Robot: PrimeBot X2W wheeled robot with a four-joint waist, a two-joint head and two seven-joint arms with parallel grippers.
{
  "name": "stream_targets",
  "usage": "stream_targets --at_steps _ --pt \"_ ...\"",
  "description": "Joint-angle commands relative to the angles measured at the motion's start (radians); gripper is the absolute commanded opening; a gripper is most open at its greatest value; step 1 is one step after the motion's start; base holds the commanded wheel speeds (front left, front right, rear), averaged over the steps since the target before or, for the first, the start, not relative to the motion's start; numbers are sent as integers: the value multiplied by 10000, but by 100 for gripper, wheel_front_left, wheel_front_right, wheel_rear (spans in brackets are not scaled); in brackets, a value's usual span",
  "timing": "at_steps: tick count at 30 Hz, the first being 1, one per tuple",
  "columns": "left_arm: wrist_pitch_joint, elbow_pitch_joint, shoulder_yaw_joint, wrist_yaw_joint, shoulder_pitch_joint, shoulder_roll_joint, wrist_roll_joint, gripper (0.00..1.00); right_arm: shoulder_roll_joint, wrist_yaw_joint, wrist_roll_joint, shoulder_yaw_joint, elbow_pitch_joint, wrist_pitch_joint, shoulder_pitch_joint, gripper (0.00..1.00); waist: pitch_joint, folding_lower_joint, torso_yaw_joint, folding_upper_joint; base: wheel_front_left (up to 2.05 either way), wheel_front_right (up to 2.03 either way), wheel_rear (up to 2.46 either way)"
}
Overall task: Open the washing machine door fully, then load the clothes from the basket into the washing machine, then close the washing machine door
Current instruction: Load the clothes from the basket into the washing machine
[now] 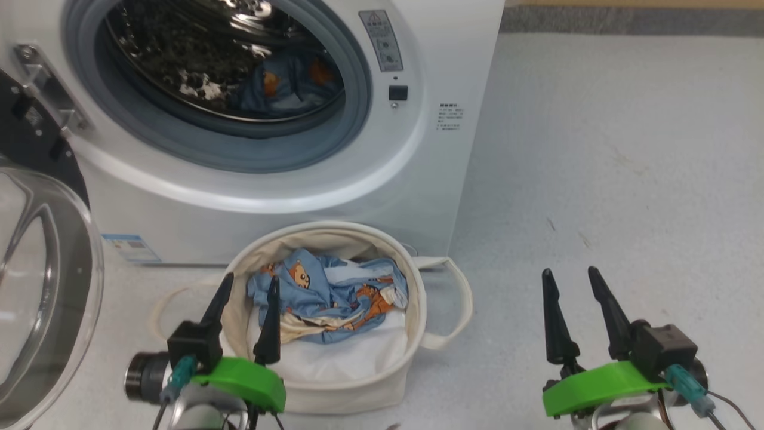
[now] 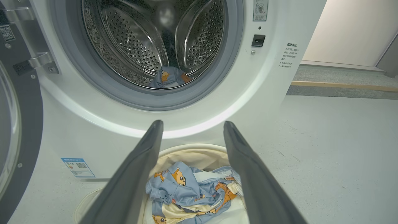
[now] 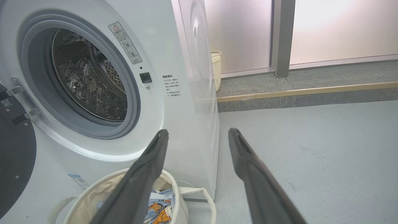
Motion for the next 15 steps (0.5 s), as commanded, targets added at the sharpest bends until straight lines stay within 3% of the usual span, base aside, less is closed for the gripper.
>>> stream_targets --at_steps 1,3,15 --pt "-47 -502 238 163 53 170 25 100 -18 8 71 316 -238 -51 -46 100 -280 1 83 -1 0 0 0" --pt "-47 -807 242 357 453 169 -123 100 -18 8 130 384 -216 -51 65 100 -461 1 43 -1 0 0 0" --pt "-47 -1088 -68 563 849 168 -203 100 -18 8 245 463 -163 -51 221 100 -684 1 -73 -1 0 0 0"
